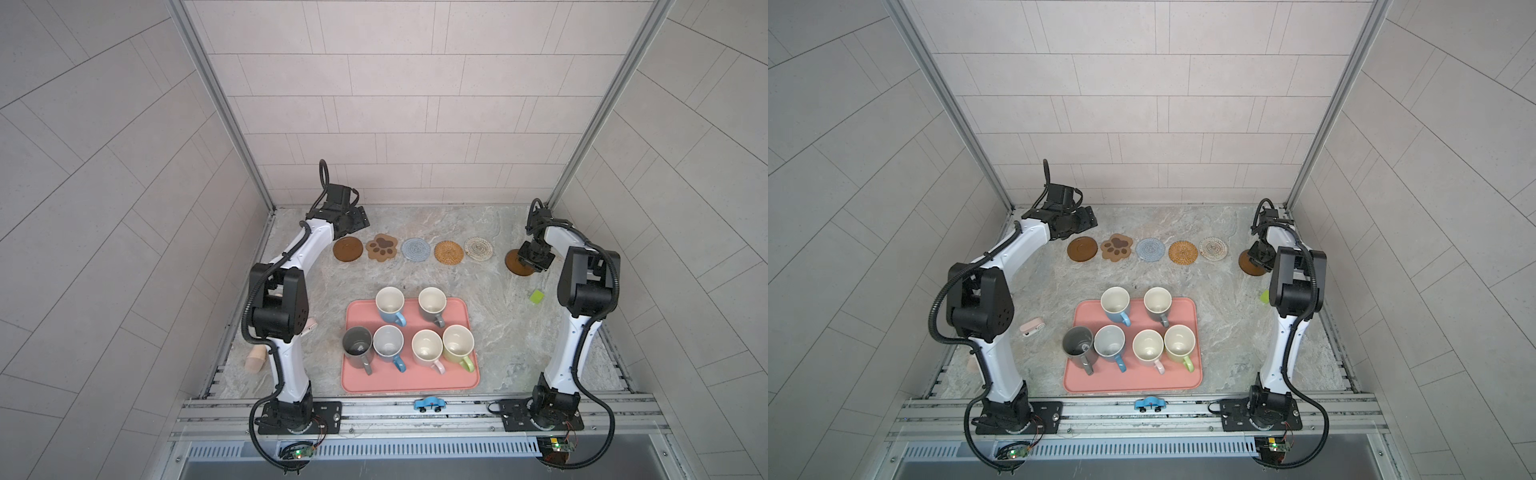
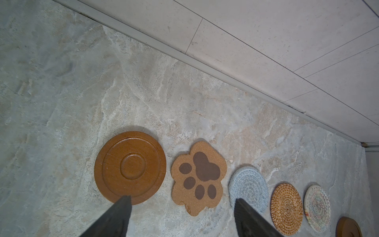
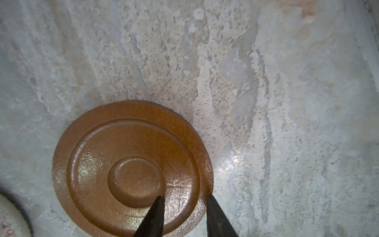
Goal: Place cups on coasters
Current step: Move the coaster to the top-right of the table.
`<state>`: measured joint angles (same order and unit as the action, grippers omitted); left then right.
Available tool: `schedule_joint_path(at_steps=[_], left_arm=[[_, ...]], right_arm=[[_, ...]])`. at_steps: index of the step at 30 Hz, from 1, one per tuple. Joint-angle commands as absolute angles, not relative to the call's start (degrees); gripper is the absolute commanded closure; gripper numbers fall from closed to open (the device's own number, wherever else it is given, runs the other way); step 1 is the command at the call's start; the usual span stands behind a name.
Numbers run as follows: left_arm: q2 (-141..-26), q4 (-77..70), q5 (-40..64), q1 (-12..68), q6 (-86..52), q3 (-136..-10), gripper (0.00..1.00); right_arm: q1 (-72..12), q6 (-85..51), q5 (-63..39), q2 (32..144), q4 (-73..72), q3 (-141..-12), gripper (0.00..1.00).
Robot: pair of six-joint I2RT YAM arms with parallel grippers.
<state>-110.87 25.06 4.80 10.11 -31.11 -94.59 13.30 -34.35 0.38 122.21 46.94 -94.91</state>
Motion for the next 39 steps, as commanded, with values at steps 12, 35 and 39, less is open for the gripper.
schedule_joint_path(at_steps=[12, 35, 39], left_arm=[[-107.71, 24.35, 3.49, 9.76, -31.9, -92.9, 0.14], [-107.14, 23.82, 3.29, 9.77, -32.17, -92.02, 0.14], [-107.04, 23.82, 3.37, 9.8, -32.17, -91.93, 0.14]], right_arm=[[14.65, -35.85, 2.98, 120.46, 47.52, -91.71, 0.68], [14.09, -40.32, 1.51, 121.16, 41.88, -87.89, 0.82], [13.46, -41.1, 1.5, 121.62, 41.44, -88.4, 0.82]])
